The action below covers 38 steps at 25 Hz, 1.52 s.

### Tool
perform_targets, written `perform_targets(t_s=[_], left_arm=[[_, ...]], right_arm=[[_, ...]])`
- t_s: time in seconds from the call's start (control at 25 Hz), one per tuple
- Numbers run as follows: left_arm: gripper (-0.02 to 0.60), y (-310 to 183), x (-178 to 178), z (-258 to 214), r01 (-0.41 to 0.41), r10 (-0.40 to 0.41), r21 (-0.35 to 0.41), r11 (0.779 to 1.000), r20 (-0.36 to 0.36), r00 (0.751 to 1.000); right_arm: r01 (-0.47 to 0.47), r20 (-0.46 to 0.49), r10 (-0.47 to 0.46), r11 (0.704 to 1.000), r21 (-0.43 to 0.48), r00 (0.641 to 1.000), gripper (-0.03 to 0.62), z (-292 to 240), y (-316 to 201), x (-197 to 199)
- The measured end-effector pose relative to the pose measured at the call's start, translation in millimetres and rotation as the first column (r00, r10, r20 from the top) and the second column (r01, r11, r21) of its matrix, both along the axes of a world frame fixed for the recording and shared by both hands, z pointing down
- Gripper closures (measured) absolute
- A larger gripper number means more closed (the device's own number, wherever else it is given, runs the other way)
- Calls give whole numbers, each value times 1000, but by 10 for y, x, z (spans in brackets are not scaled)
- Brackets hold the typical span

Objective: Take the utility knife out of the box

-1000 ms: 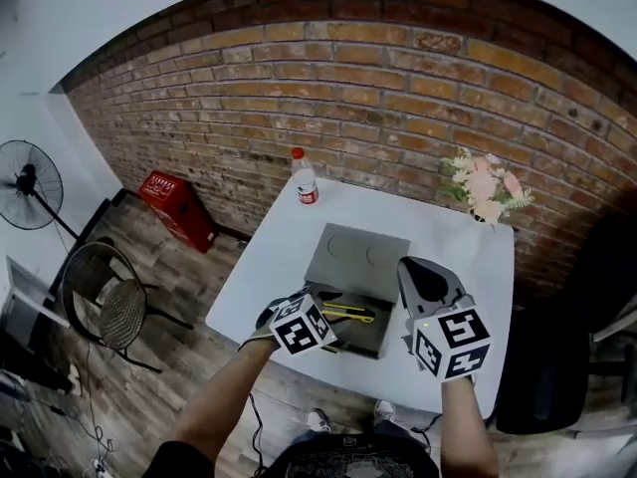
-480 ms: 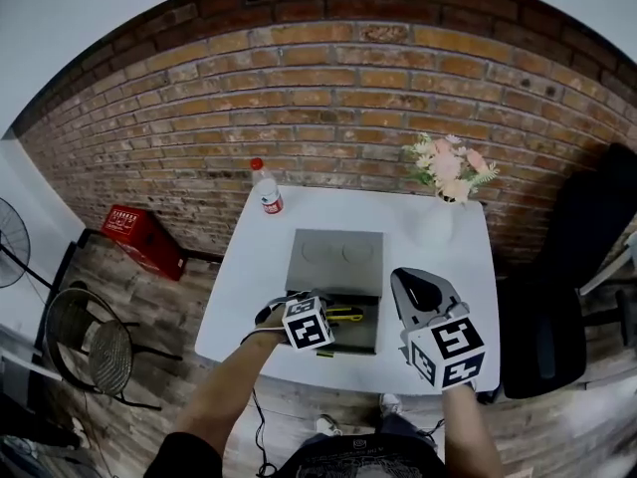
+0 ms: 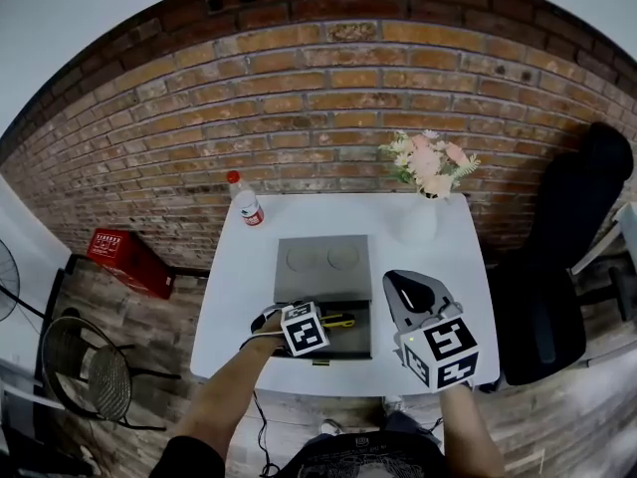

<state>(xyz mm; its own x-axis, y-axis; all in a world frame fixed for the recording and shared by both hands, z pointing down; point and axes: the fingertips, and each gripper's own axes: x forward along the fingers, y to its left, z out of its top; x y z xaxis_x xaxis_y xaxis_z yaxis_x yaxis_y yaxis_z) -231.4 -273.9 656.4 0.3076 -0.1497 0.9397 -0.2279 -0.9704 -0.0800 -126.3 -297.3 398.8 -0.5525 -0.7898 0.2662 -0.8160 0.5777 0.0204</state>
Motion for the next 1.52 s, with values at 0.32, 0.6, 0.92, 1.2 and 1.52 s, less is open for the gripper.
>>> perform_targets(t_s=[0.32, 0.6, 0.92, 1.2, 1.52], left_arm=[[413, 8, 18, 39, -4, 3, -106, 994, -8, 1000], [451, -58, -7, 23, -9, 9, -88, 996, -3, 1000], [454, -3, -9, 16, 16, -18, -90, 996, -22, 1000], [454, 48, 84, -103, 30, -34, -54, 998, -72, 997], [454, 26, 231, -477, 84, -80, 17, 996, -177, 981]], right_arm=[[0, 2, 0, 1000, -15, 1000, 576, 49, -84, -21], [-2, 8, 2, 1000, -23, 1000, 576, 79, -134, 14], [16, 9, -15, 1000, -23, 1000, 576, 76, -145, 29], [35, 18, -34, 999, -26, 999, 576, 68, -170, 51], [57, 37, -56, 998, -29, 998, 576, 71, -223, 81]])
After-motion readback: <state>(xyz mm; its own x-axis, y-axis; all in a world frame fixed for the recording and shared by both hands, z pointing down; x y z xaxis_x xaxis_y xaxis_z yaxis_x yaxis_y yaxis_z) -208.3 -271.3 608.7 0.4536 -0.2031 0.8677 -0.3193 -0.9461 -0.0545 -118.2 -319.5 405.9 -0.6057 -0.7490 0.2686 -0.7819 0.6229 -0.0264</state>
